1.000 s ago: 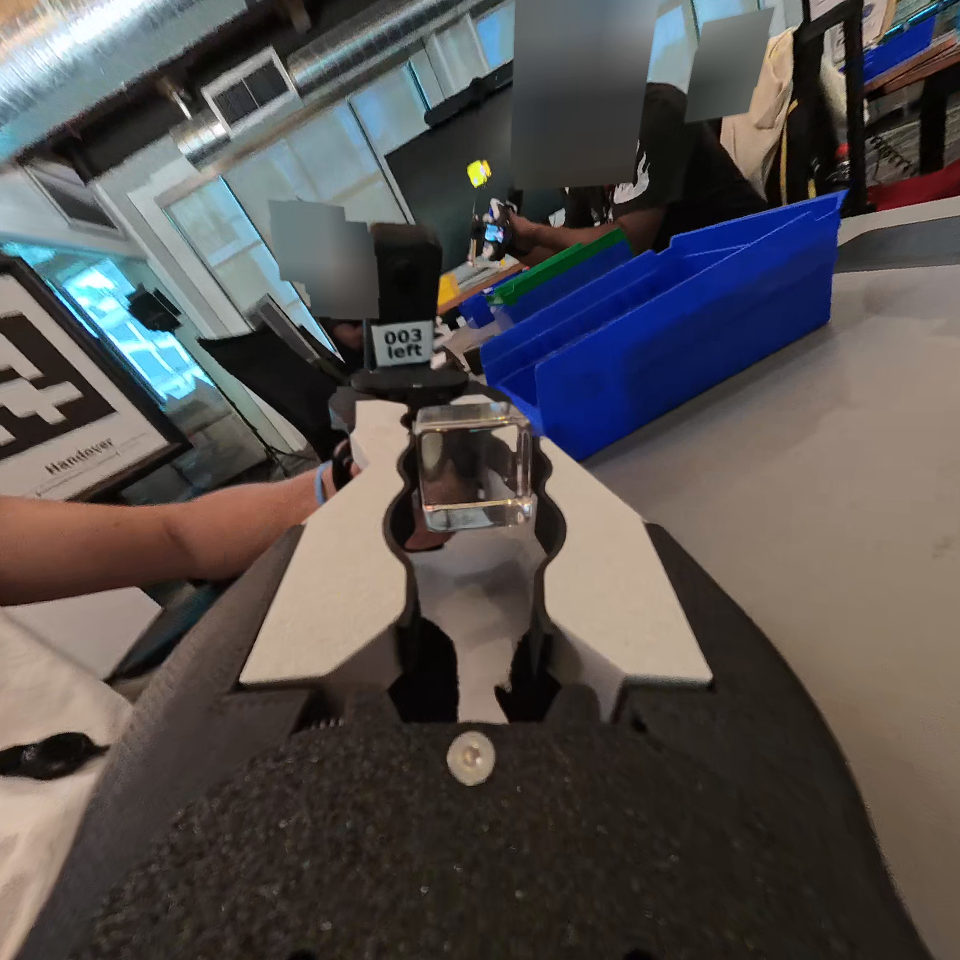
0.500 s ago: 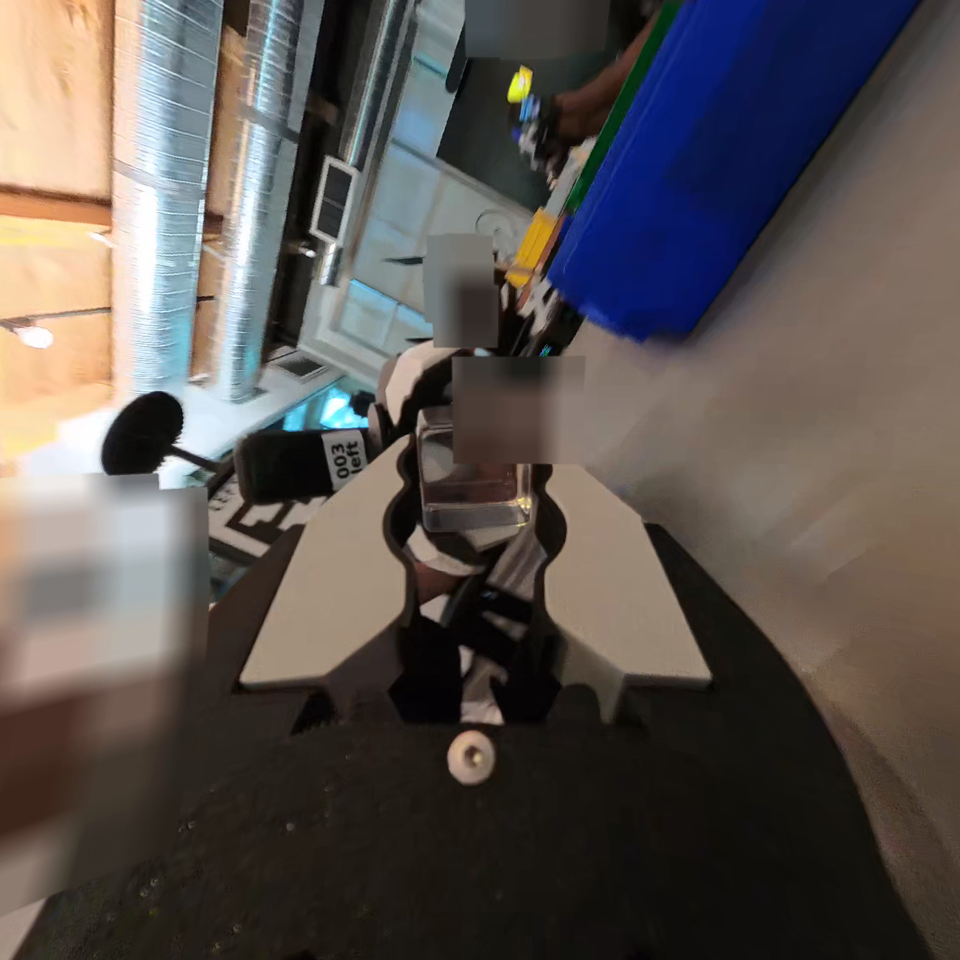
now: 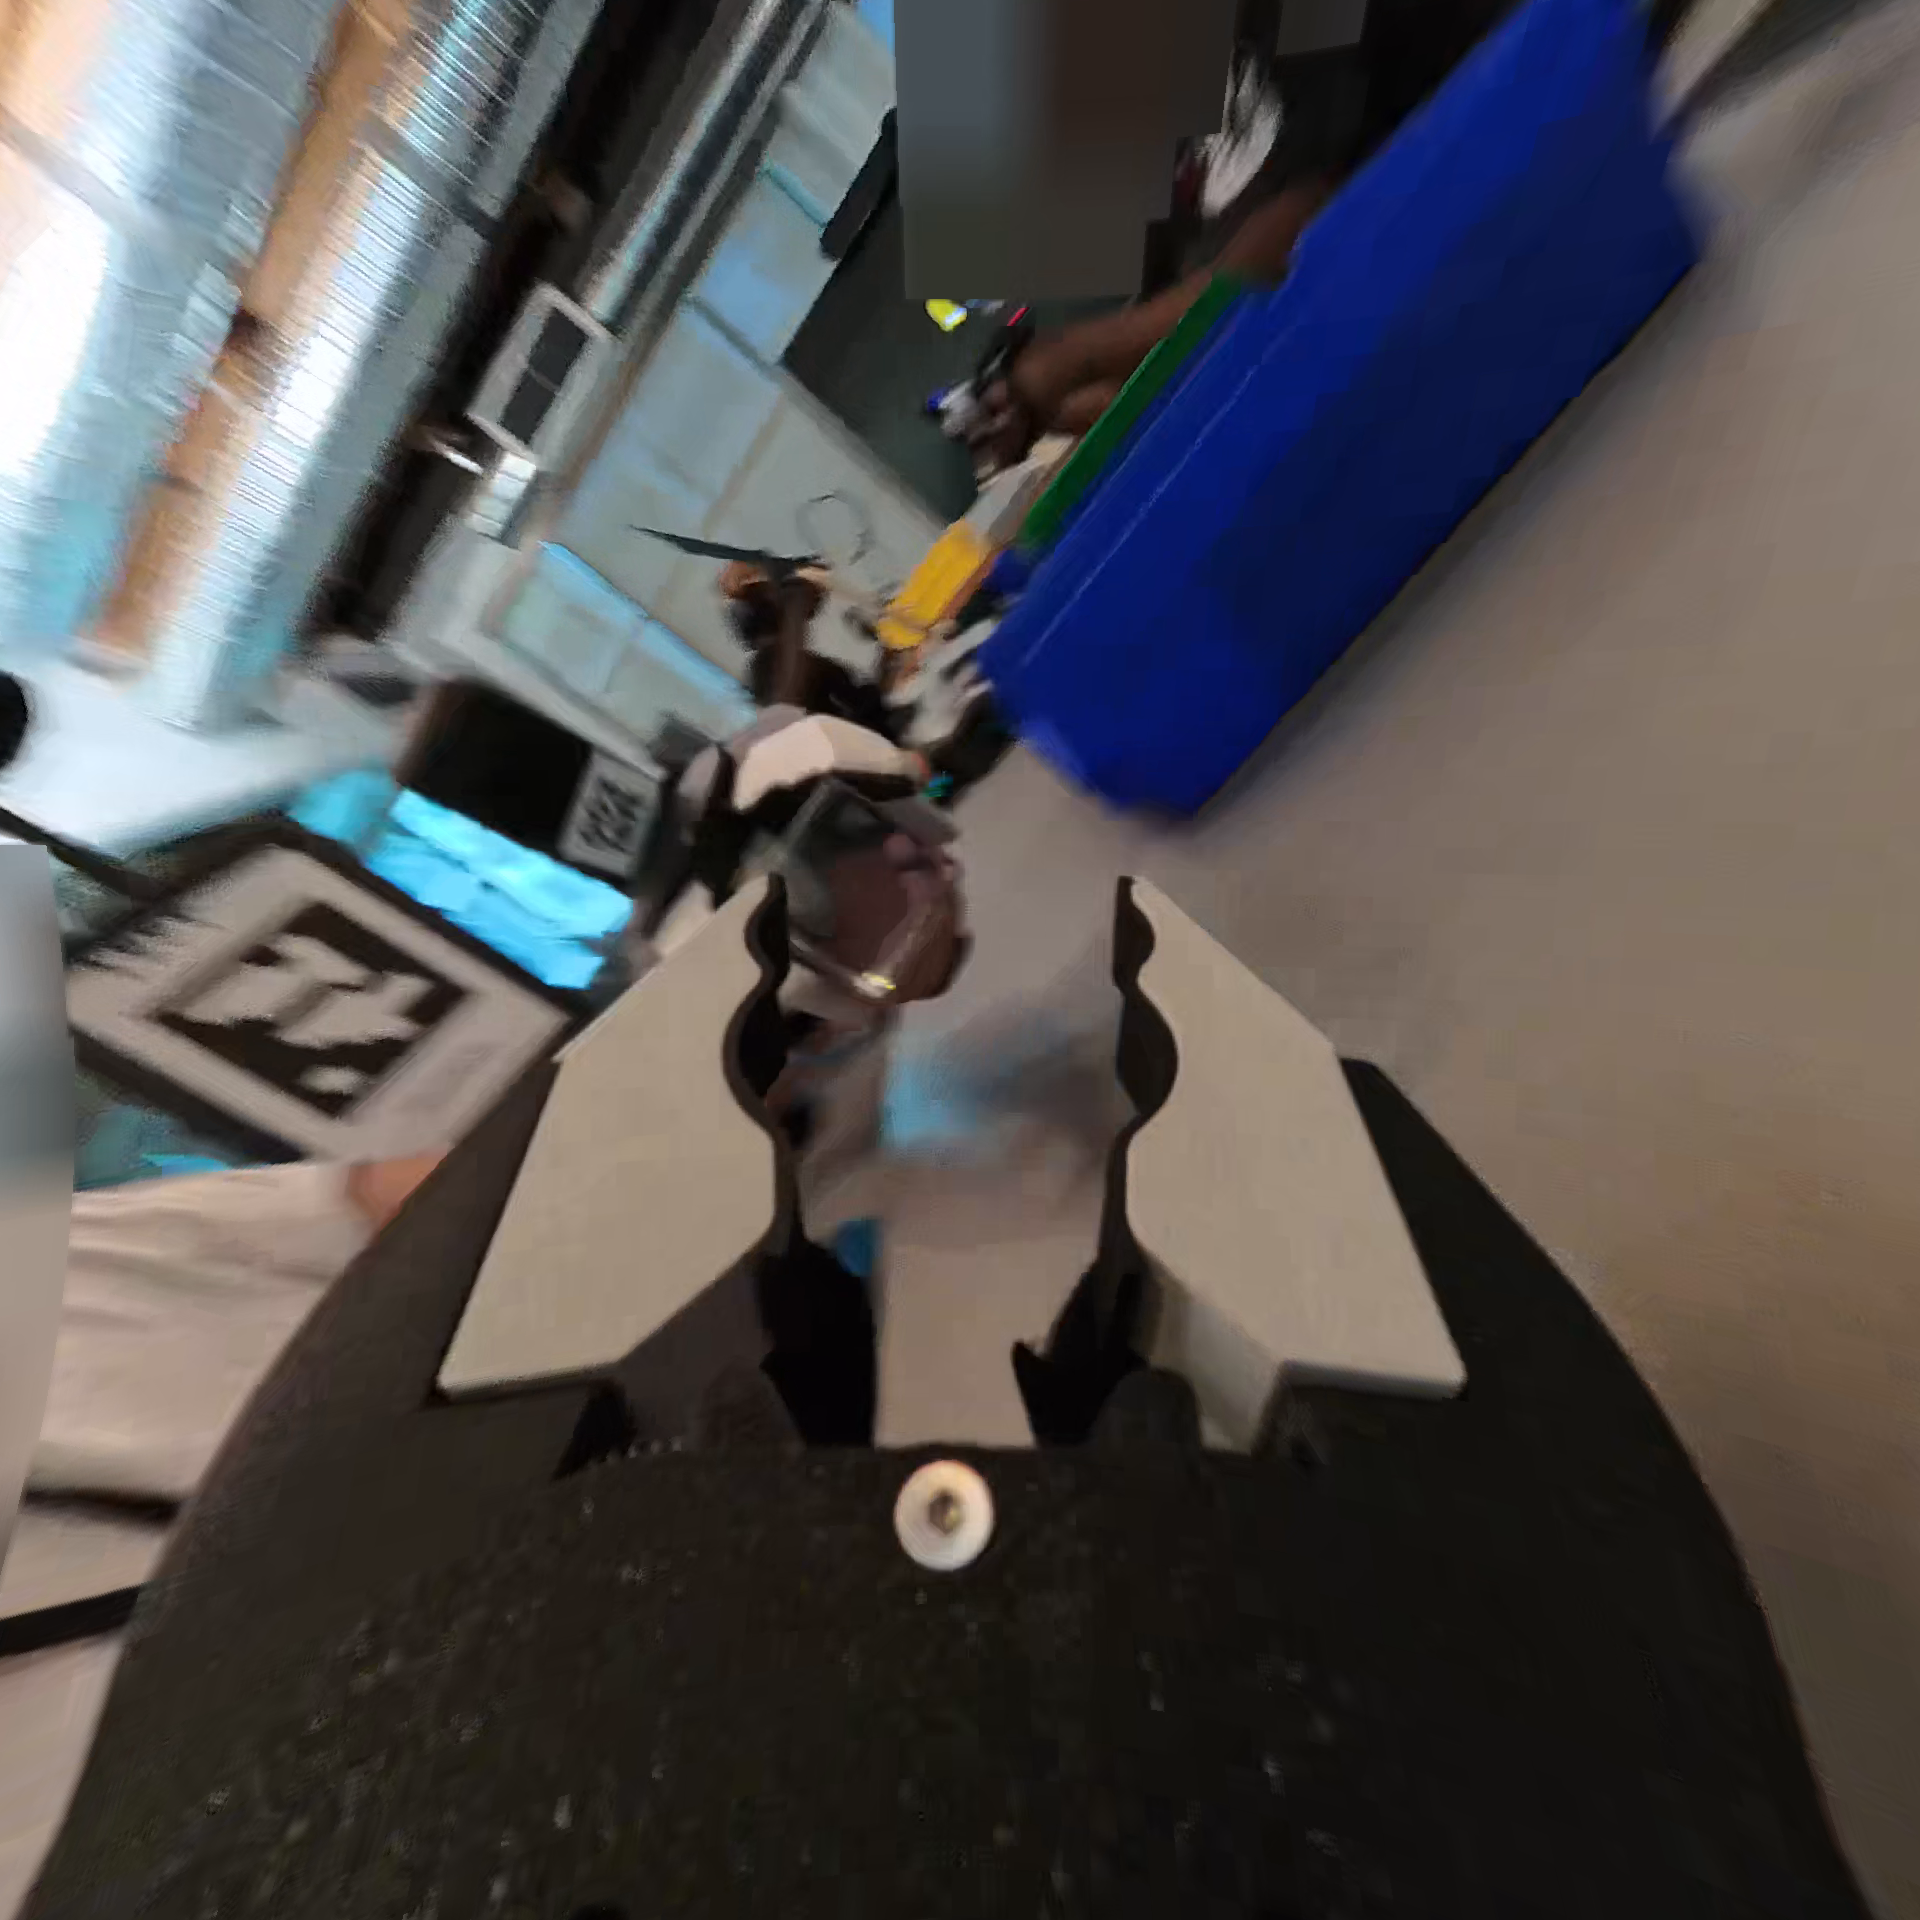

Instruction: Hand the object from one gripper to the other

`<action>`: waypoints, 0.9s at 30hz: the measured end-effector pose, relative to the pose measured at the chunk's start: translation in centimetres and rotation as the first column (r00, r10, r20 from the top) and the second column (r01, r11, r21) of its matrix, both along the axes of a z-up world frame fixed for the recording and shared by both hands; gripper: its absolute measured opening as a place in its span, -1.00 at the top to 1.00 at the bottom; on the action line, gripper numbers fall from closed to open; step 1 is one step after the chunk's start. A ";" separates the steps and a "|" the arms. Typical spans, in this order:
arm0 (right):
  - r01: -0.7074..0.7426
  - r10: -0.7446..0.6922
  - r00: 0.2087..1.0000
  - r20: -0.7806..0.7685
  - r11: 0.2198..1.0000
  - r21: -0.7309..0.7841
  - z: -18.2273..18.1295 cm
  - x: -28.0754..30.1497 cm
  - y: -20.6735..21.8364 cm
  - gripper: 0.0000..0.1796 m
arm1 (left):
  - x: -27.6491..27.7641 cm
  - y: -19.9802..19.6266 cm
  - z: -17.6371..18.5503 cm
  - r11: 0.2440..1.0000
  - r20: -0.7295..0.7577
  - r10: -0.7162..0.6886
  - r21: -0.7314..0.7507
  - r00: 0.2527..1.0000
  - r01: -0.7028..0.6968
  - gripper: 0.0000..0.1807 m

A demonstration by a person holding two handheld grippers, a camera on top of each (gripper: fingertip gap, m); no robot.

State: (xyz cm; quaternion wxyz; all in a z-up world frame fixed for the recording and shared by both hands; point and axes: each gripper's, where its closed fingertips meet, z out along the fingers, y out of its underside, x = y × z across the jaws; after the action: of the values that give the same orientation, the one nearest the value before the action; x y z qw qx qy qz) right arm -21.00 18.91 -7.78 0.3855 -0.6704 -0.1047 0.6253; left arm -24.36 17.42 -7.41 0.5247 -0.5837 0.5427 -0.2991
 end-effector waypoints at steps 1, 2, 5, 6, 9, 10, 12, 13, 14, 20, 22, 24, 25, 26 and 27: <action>0.073 -0.083 0.994 0.077 0.990 0.122 0.3 0.7 0.5 0.25 | -0.2 0.3 0.7 0.989 0.085 -0.009 -0.145 0.996 0.021 0.47; 0.116 -0.156 0.978 0.140 0.960 0.255 0.8 1.2 0.6 0.19 | -0.5 0.6 1.3 0.958 0.167 -0.010 -0.282 0.986 0.057 0.47; 0.093 -0.301 0.909 0.290 0.822 0.562 1.9 0.9 -0.2 0.15 | -0.8 0.9 2.3 0.795 0.339 0.002 -0.571 0.941 0.204 0.47; 0.052 -0.335 0.879 0.339 0.774 0.630 1.9 0.4 -0.7 0.11 | -0.8 0.9 2.2 0.745 0.353 0.011 -0.627 0.936 0.228 0.47; -0.020 -0.522 0.727 0.446 0.633 0.774 1.4 -0.5 -1.0 0.08 | -0.2 0.5 1.4 0.673 0.345 0.016 -0.698 0.938 0.245 0.48; -0.006 -0.628 0.641 0.442 0.572 0.820 1.5 -0.1 -0.6 0.11 | 0.1 0.5 1.1 0.675 0.335 0.029 -0.702 0.942 0.229 0.48; -0.096 -0.729 0.518 0.446 0.469 0.878 1.6 -0.7 -0.8 0.15 | 0.6 0.7 0.9 0.662 0.344 0.072 -0.719 0.936 0.213 0.48; -0.121 -0.736 0.499 0.459 0.465 0.877 1.4 -1.5 -0.9 0.12 | 0.8 0.8 1.0 0.647 0.366 0.103 -0.731 0.925 0.217 0.48; -0.116 -0.737 0.503 0.452 0.461 0.880 1.5 -2.1 -1.0 0.10 | 1.1 0.9 1.2 0.628 0.394 0.135 -0.744 0.909 0.229 0.48; 0.028 -0.805 0.494 0.329 0.393 0.919 2.8 -3.2 0.0 0.47 | 2.6 0.2 2.5 0.407 0.576 0.269 -0.794 0.772 0.451 0.48; 0.003 -0.835 0.461 0.300 0.339 0.941 3.4 -3.0 0.0 0.53 | 2.6 0.1 3.2 0.386 0.618 0.284 -0.774 0.733 0.502 0.48; -0.010 -0.828 0.467 0.310 0.346 0.938 3.5 -2.9 -0.1 0.52 | 2.7 -0.1 3.4 0.406 0.614 0.265 -0.771 0.744 0.492 0.48; -0.019 -0.829 0.463 0.312 0.343 0.939 3.5 -2.8 -0.3 0.52 | 2.8 -0.2 3.3 0.422 0.607 0.251 -0.770 0.754 0.480 0.48; -0.030 -0.832 0.457 0.314 0.338 0.941 3.5 -2.7 -0.3 0.52 | 2.8 -0.2 3.3 0.438 0.602 0.236 -0.766 0.763 0.470 0.48; -0.038 -0.832 0.453 0.321 0.341 0.939 3.4 -2.6 -0.4 0.53 | 2.8 -0.2 3.2 0.457 0.597 0.221 -0.762 0.771 0.459 0.48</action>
State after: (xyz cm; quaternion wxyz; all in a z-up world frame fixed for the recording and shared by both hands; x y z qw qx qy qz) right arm -23.61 18.52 -4.42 0.7336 -0.5760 -0.3599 -0.0233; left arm -21.56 17.18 -4.19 0.2684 -0.5905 0.1444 -0.7473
